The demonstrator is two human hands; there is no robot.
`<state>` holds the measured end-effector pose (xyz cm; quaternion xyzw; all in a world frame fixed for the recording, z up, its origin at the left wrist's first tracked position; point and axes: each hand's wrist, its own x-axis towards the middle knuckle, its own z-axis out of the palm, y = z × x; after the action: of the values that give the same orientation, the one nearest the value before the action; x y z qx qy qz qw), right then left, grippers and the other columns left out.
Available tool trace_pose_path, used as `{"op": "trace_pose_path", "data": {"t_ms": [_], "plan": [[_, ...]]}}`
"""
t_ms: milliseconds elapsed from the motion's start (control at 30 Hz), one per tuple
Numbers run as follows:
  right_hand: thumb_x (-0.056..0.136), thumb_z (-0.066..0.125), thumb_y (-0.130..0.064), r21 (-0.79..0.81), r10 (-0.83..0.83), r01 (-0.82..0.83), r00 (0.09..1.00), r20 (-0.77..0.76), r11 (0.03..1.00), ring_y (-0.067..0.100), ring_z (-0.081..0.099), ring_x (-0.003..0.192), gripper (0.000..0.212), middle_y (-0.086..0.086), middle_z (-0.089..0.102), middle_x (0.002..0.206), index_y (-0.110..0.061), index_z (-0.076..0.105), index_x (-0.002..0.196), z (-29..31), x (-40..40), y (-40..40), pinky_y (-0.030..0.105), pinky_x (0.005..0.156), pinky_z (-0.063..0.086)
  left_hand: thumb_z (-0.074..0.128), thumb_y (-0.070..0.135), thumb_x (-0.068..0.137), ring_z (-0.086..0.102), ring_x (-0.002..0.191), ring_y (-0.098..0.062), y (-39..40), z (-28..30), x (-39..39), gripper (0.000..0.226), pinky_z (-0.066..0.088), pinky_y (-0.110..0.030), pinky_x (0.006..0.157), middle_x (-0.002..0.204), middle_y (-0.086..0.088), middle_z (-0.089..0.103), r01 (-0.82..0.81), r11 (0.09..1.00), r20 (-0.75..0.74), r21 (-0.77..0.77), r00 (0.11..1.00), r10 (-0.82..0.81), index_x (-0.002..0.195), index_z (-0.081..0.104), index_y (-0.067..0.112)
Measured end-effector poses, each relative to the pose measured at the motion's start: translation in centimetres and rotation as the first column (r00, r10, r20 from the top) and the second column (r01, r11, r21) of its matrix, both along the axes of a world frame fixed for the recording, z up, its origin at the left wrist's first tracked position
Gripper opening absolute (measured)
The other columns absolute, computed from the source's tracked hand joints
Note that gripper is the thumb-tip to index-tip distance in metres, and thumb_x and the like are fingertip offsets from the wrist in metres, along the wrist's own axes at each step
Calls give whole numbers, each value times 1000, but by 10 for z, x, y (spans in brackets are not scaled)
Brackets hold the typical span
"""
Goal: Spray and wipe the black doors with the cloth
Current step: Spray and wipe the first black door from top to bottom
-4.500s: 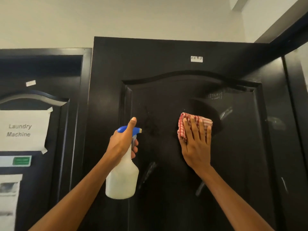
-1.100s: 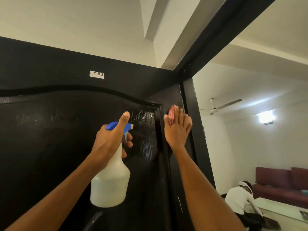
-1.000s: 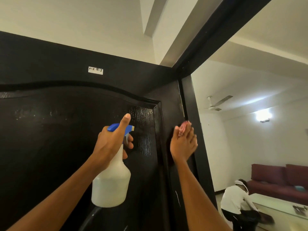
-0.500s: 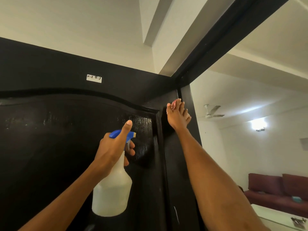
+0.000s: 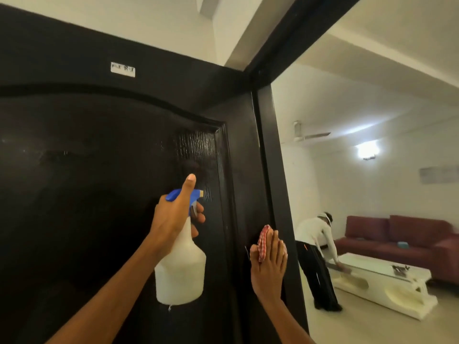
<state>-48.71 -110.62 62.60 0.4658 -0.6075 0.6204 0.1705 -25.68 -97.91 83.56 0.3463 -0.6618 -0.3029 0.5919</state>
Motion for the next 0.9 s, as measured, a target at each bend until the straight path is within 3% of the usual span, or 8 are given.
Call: {"op": "trace_pose_path", "data": {"t_ms": [100,233,300,400,533,633,733,900], "plan": [[95,-2,-78,44,5,-11,991,130,999,31,7,157,78,4,4,170,-37,-18,159,-5,23,13,55,125,6,47,65,90,67,54,-20,8,-16,11,67,52,-27,43,75,-15,72,-18,999,24,33,1000,18,82,69,2],[93,-2,-76,22,86,-94,970,228,995,26,-10,157,78,0,-15,170,-33,-22,155,81,59,22,52,121,-14,45,67,88,68,59,-24,15,-17,33,70,53,-28,47,77,-17,73,-77,997,18,-6,997,77,81,69,2],[99,9,-70,-11,145,-145,979,147,989,24,-16,156,76,-1,-19,169,-32,-20,158,135,77,23,48,117,-20,45,67,88,68,57,-21,18,-19,41,67,51,-28,46,77,-16,73,-100,994,9,-32,995,100,81,70,5],[105,15,-62,-52,114,-126,975,-192,991,18,-20,155,70,-5,-20,168,-32,-16,160,185,104,23,42,116,-29,46,66,89,66,51,-17,21,-26,47,63,50,-26,42,75,-14,72,-122,992,-6,-15,993,121,83,70,8],[101,5,-67,-85,117,-143,959,-257,986,15,-13,157,69,-7,-8,170,-34,-9,161,145,96,20,42,123,-19,47,62,91,63,44,-13,23,-47,52,62,48,-22,38,76,-17,71,-117,993,-33,16,992,118,86,69,4],[103,7,-66,-74,133,-140,986,-100,987,17,-12,157,69,-7,-7,171,-33,-9,162,51,87,22,44,126,-11,48,60,91,63,43,-14,22,-63,56,65,48,-22,37,78,-21,71,-107,993,-34,46,994,109,86,69,-2],[99,9,-72,6,158,-164,958,240,987,19,-10,157,74,-6,-8,171,-37,-14,160,-44,91,31,45,125,-10,49,57,93,64,45,-13,28,-72,59,63,49,-23,37,77,-19,70,-98,992,-29,75,994,101,89,69,-2],[99,8,-69,69,119,-284,594,796,956,26,-9,157,79,1,-11,171,-26,-11,162,-55,96,45,52,122,-10,46,63,93,64,46,-12,43,-77,69,65,49,-22,39,78,-18,72,-148,989,21,12,989,148,86,70,3]]}}
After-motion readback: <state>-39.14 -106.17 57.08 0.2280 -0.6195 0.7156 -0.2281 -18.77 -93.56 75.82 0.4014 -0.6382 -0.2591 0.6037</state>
